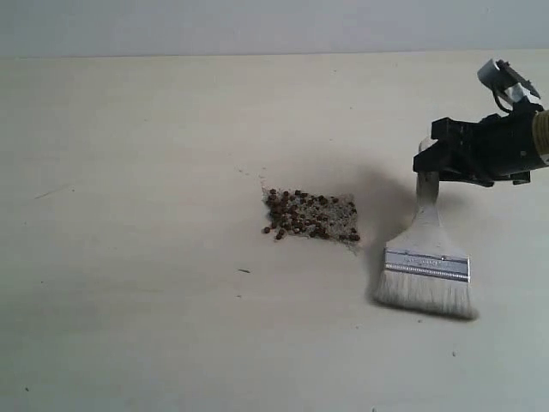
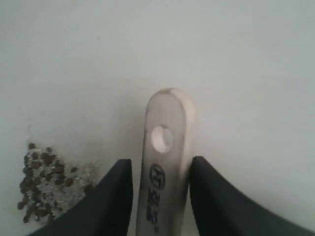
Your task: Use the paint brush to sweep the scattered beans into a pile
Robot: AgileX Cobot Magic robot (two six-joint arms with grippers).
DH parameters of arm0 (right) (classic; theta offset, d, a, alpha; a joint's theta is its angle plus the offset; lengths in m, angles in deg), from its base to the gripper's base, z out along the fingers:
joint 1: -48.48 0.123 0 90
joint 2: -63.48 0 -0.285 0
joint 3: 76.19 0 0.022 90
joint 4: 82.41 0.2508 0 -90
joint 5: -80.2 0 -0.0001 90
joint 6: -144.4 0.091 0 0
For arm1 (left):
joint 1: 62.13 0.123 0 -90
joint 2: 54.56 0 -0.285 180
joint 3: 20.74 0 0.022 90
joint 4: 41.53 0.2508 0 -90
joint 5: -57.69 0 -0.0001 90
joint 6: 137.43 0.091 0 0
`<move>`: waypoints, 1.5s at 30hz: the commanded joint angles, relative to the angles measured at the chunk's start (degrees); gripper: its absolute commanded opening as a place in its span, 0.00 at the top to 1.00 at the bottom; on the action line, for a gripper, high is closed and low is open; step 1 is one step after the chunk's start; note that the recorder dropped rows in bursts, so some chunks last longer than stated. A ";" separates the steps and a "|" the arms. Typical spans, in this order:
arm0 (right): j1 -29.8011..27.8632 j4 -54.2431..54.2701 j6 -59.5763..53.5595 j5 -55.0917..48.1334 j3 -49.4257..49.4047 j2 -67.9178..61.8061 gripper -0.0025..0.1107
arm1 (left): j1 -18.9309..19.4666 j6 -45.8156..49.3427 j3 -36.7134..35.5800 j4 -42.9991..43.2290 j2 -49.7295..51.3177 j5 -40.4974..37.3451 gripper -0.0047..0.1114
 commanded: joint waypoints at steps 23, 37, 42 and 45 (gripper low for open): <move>-0.28 13.44 -6.75 -17.34 -37.73 67.51 0.98 | 0.02 0.01 -0.17 -0.08 -0.20 0.01 0.96; -0.17 17.30 -6.53 2.02 -45.74 99.66 0.98 | 0.02 0.01 -0.17 -0.08 -0.20 0.01 0.96; -0.17 17.30 -6.64 12.35 -45.74 99.95 0.98 | 0.02 0.01 -0.17 -0.08 -0.20 0.01 0.96; -0.17 17.30 -6.64 15.05 -45.74 99.95 0.98 | 0.02 0.01 -0.17 -0.08 -0.20 0.01 0.96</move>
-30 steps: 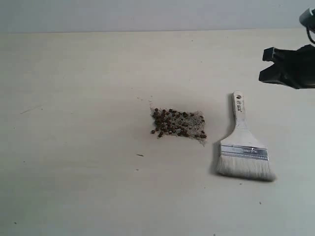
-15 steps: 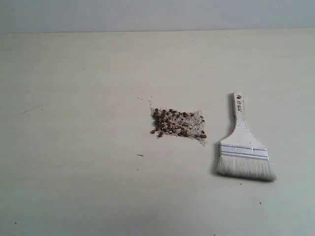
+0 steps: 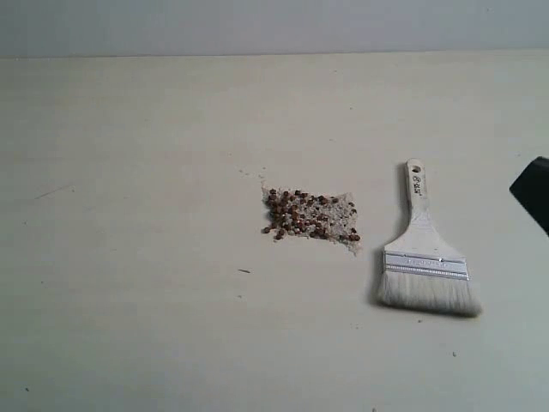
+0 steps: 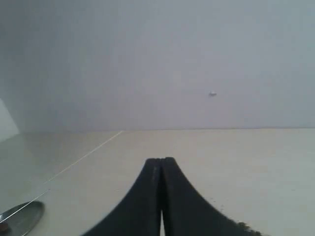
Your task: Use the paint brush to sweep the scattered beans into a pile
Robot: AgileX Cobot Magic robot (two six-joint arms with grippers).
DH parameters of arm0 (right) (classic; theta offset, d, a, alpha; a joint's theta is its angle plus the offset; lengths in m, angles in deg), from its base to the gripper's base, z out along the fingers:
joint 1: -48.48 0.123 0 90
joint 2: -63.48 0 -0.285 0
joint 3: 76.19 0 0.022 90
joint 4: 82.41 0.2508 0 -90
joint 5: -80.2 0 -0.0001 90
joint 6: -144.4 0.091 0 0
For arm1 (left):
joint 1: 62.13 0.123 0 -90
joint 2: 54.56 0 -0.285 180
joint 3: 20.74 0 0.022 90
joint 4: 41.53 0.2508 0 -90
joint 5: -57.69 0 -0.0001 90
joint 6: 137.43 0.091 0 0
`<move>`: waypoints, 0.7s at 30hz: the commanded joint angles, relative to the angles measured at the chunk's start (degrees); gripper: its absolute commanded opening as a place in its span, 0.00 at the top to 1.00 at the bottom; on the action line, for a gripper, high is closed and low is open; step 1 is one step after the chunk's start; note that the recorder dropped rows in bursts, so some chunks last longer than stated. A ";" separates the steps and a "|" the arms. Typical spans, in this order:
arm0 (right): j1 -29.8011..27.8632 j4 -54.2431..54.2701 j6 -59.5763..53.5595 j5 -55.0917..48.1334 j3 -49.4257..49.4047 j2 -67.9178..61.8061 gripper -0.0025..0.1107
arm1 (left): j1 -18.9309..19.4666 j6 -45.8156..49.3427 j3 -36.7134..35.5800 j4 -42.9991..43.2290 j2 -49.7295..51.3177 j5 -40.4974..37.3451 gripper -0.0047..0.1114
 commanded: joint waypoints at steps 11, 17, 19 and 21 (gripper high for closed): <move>0.53 -1.96 -11.50 -12.47 -0.16 0.43 0.98 | 0.02 0.01 -0.17 -0.08 -0.20 0.01 0.96; 6.90 -1.59 -10.04 -34.75 -0.16 7.92 0.98 | 0.02 0.01 -0.17 -0.08 -0.20 0.01 0.96; 6.90 -1.59 -9.11 -37.47 -0.30 10.86 0.98 | 0.02 0.01 -0.17 -0.08 -0.20 0.01 0.96; 6.90 -1.59 -9.11 -37.73 -0.30 11.19 0.98 | 0.02 0.01 -0.17 -0.08 -0.20 0.01 0.96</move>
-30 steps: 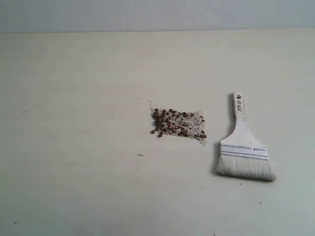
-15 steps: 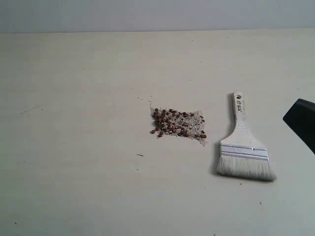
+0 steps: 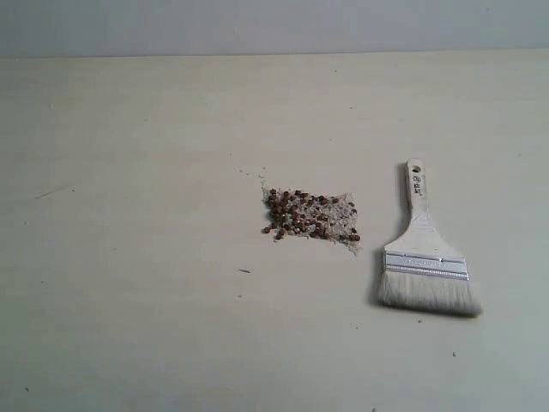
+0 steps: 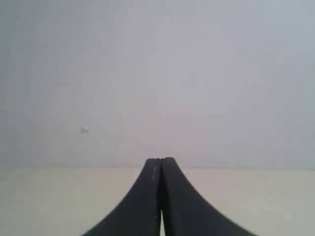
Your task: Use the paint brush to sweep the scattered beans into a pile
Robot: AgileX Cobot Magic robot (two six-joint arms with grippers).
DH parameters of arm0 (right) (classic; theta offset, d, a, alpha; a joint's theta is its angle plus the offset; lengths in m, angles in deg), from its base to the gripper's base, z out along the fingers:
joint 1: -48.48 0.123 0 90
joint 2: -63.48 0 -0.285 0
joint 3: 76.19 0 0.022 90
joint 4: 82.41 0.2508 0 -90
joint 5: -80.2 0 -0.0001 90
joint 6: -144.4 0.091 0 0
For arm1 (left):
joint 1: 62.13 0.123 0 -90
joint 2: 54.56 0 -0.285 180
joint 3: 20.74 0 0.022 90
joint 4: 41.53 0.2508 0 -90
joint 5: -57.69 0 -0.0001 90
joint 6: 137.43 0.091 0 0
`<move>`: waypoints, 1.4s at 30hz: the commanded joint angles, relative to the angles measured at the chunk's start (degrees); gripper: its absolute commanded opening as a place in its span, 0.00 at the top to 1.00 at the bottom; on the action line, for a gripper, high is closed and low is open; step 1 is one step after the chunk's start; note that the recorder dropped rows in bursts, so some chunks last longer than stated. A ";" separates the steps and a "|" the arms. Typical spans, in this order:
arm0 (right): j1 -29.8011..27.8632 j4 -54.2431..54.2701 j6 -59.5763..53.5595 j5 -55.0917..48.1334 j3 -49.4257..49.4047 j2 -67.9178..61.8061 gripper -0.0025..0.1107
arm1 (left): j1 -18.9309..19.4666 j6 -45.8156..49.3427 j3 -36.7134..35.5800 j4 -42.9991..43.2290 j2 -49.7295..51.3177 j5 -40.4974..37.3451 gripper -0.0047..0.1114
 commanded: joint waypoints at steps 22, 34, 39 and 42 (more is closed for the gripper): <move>0.37 63.37 -58.78 -14.41 -0.30 2.57 0.98 | 0.02 0.01 -0.17 -0.08 -0.20 0.01 0.96; 0.37 66.84 -59.34 -14.97 -0.30 2.57 0.98 | 0.02 0.01 -0.17 -0.08 -0.20 0.01 0.96; 0.37 66.84 -59.34 -14.97 -0.30 2.57 0.98 | 0.02 0.01 -0.17 -0.08 -0.20 0.01 0.96; 0.37 66.84 -59.34 -14.97 -0.30 2.57 0.98 | 0.02 0.01 -0.17 -0.08 -0.20 0.01 0.96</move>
